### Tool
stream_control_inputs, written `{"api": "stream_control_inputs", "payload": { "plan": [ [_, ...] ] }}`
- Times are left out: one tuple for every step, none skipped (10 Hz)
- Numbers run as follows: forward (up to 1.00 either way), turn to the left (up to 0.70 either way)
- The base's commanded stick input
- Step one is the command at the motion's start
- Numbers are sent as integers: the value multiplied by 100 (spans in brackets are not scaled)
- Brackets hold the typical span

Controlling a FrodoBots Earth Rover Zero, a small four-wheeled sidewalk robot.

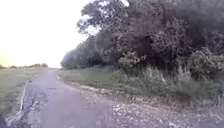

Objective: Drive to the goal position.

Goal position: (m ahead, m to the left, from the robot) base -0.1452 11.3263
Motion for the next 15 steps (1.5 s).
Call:
{"api": "stream_control_inputs", "payload": {
  "plan": [
    [58,0],
    [22,0],
    [0,0],
    [0,0],
    [0,70],
    [0,70],
    [0,70],
    [0,70],
    [0,70],
    [0,70],
    [0,70],
    [0,70],
    [0,70],
    [0,70],
    [0,70]
  ]
}}
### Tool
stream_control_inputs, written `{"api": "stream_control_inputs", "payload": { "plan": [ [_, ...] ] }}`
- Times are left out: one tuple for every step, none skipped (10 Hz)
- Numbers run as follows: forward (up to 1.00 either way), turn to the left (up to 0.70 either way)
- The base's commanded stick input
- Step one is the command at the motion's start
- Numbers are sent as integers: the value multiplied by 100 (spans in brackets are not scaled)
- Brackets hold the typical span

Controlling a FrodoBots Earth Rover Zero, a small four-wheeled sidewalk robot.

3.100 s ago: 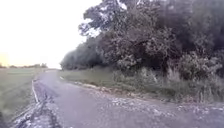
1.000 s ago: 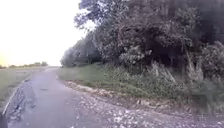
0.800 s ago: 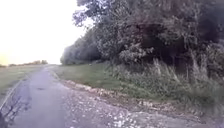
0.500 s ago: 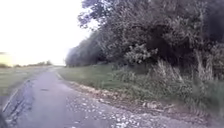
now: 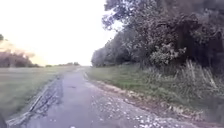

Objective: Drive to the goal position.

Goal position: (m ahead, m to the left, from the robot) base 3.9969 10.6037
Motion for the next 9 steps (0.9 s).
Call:
{"api": "stream_control_inputs", "payload": {
  "plan": [
    [0,70],
    [0,70],
    [0,0],
    [0,0],
    [0,0],
    [0,0],
    [0,0],
    [0,0],
    [0,0]
  ]
}}
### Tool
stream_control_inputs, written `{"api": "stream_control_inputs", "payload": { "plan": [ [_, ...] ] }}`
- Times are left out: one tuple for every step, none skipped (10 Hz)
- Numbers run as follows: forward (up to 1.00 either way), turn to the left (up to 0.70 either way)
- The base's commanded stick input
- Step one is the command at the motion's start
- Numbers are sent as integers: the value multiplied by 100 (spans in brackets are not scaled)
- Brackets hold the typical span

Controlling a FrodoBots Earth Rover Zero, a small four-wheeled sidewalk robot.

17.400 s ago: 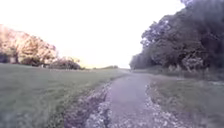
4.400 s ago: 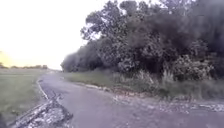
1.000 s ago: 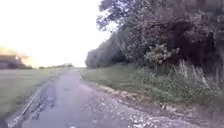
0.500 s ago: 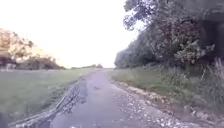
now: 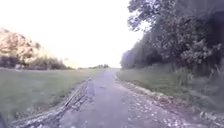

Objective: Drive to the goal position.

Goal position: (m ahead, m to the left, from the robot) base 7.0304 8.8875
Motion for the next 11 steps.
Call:
{"api": "stream_control_inputs", "payload": {
  "plan": [
    [0,0],
    [0,0],
    [36,0],
    [70,0],
    [70,0],
    [70,0],
    [70,0],
    [70,0],
    [70,0],
    [70,0],
    [70,0]
  ]
}}
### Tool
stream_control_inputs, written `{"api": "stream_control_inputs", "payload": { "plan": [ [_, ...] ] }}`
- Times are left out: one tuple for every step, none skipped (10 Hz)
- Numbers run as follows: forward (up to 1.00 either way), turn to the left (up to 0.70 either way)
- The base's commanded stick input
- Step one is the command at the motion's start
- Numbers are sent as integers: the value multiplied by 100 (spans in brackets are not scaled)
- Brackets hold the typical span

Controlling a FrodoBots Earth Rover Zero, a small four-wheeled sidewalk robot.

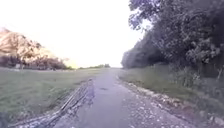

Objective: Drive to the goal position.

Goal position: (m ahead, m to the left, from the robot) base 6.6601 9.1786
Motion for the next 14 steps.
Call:
{"api": "stream_control_inputs", "payload": {
  "plan": [
    [70,15],
    [70,35],
    [70,34],
    [70,24],
    [70,3],
    [70,0],
    [70,0],
    [70,0],
    [70,0],
    [70,0],
    [70,0],
    [70,0],
    [70,0],
    [70,0]
  ]
}}
